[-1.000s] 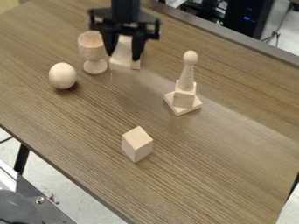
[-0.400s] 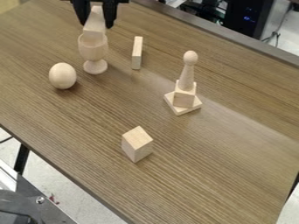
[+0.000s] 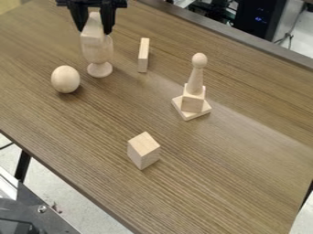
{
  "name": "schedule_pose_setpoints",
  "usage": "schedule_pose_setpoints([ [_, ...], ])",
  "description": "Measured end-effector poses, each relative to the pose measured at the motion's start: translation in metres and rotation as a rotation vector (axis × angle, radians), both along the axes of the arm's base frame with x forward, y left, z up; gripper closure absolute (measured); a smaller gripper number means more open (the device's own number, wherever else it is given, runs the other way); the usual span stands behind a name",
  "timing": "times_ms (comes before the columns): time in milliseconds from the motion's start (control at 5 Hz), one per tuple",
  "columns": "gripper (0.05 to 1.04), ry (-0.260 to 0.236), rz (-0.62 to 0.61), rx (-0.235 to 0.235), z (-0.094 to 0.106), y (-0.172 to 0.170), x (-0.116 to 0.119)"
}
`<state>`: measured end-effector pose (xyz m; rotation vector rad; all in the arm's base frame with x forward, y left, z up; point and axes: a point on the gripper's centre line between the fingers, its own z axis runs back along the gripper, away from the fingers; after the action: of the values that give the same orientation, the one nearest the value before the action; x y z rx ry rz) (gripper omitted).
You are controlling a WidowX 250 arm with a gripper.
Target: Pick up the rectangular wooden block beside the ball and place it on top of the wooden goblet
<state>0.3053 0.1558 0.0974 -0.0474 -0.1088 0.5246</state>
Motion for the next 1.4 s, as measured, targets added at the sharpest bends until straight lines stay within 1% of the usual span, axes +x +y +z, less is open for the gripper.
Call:
schedule_pose_setpoints([
  [200, 0.539, 0.004, -0.013, 0.009, -0.002, -0.004, 0.002],
  [400, 0.539, 0.017, -0.010, 0.006, -0.014, -0.007, 0.002],
  [600, 0.539, 0.012, -0.010, 0.032, -0.014, -0.007, 0.004],
  [800, 0.490, 0.008, 0.004, 0.047, -0.015, -0.006, 0.006],
  [1000, 0.191, 0.031, -0.013, 0.061, -0.017, -0.008, 0.006],
  [1200, 0.077, 0.029, -0.026, 0.073, -0.012, -0.012, 0.006],
  [1400, 0.083, -0.016, -0.044, 0.101, 0.011, -0.021, 0.003],
])
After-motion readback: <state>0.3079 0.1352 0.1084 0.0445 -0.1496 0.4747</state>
